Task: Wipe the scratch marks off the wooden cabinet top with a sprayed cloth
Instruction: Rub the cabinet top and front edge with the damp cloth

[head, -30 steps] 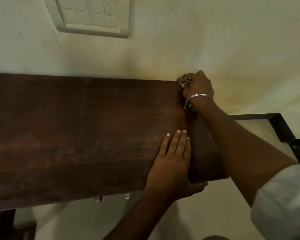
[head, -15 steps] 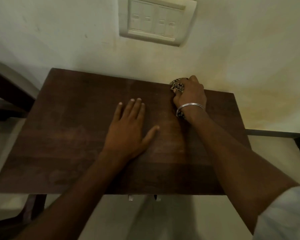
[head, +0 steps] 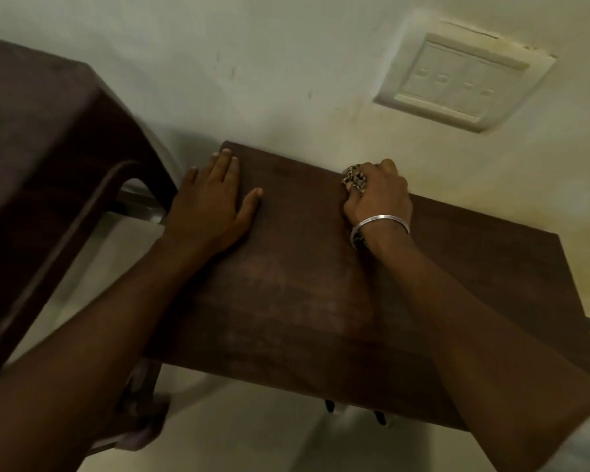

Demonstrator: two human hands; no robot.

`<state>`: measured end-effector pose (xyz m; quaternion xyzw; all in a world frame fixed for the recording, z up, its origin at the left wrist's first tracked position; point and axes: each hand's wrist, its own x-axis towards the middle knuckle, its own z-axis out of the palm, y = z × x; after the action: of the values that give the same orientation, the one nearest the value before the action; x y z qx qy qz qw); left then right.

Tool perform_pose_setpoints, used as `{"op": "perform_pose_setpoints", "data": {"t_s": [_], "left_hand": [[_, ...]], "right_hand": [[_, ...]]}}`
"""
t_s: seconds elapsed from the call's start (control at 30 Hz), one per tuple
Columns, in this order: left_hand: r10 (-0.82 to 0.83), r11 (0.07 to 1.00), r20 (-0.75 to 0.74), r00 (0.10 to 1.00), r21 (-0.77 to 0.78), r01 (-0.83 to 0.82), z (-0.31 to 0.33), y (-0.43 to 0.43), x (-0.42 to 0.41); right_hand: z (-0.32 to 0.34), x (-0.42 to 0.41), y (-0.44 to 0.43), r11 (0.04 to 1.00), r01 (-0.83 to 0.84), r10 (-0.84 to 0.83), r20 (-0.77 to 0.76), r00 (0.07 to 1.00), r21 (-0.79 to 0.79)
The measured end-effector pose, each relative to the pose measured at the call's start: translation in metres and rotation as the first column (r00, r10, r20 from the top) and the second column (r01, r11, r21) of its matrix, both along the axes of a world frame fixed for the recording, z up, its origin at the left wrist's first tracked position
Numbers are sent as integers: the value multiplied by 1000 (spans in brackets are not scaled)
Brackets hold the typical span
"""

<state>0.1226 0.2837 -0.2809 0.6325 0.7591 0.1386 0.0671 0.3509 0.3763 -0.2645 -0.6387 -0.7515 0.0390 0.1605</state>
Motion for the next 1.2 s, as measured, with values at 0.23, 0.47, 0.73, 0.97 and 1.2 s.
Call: {"op": "perform_pose_setpoints", "data": {"t_s": [0.23, 0.47, 0.73, 0.97, 1.2], "left_hand": [[-146, 988, 297, 944, -3, 154, -8, 5, 3], [-27, 1000, 535, 845, 18, 21, -14, -5, -8], [77, 997, 696, 714, -56, -53, -14, -40, -10], [162, 985, 860, 485, -113, -129, -14, -84, -6], [182, 937, 983, -4, -175, -302, -4, -106, -2]], "right_hand": [[1, -40, 2, 998, -12, 12, 4, 1000, 56], [3, -117, -1, 985, -173, 173, 2, 985, 21], [8, -143, -4, 954, -300, 301, 109, 947, -29], [8, -158, -37, 940, -336, 340, 77, 937, -67], [-1, -153, -120, 926, -374, 375, 28, 927, -48]]}}
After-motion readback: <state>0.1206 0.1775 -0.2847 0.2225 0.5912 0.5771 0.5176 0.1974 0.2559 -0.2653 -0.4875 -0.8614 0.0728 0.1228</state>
